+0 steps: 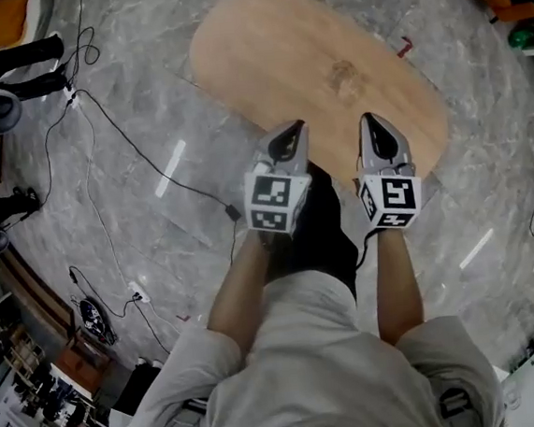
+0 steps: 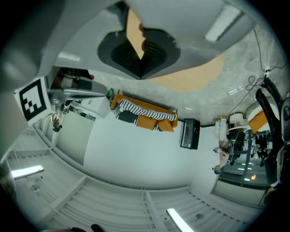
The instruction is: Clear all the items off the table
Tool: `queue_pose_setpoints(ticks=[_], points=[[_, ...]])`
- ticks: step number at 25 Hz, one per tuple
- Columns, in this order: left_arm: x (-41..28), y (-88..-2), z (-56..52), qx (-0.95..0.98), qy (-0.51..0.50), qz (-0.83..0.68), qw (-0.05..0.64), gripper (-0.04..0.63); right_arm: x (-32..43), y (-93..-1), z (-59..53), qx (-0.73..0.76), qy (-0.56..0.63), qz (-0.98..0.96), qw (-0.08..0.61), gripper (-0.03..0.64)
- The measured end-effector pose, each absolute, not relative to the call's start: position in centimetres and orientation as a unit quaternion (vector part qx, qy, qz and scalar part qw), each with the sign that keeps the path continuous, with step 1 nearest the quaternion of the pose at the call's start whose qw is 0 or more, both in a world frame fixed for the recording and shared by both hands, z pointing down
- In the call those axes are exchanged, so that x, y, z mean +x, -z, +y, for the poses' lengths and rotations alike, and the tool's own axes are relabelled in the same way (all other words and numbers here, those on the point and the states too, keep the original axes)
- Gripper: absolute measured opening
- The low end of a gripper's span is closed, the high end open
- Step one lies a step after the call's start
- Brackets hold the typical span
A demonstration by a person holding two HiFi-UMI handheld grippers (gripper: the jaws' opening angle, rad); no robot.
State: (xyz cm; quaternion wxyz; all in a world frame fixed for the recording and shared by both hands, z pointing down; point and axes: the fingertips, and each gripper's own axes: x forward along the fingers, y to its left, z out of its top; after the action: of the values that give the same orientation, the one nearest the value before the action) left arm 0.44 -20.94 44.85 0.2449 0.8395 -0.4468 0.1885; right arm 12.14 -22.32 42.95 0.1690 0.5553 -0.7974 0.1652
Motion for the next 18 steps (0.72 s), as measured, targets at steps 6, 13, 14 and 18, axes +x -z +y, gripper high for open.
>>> queue_pose_setpoints(ticks=[6,13,14,18], points=[[1.4,-51.8,-22.3,0.828,-0.232,-0.427,0.279,0.02,14.9,-51.1,-24.5,0.553,-0.207,-0.782,0.2,0.006],[1.3,-59.5,-25.7,0.823,-0.256,-0.406,0.305,0.02,14.3,-59.6,-28.3,0.527,-0.237,-0.78,0.241,0.006],[1.7,-60.4,-25.8,0.821,-0.257,-0.404,0.312,0.02,14.7,-60.5,-28.6,0.523,-0.241,-0.78,0.247,0.006],[3.6,-63.1,-26.3,0.814,-0.261,-0.398,0.334,0.02,16.7,-63.5,-29.9,0.513,-0.26,-0.77,0.278,0.006]])
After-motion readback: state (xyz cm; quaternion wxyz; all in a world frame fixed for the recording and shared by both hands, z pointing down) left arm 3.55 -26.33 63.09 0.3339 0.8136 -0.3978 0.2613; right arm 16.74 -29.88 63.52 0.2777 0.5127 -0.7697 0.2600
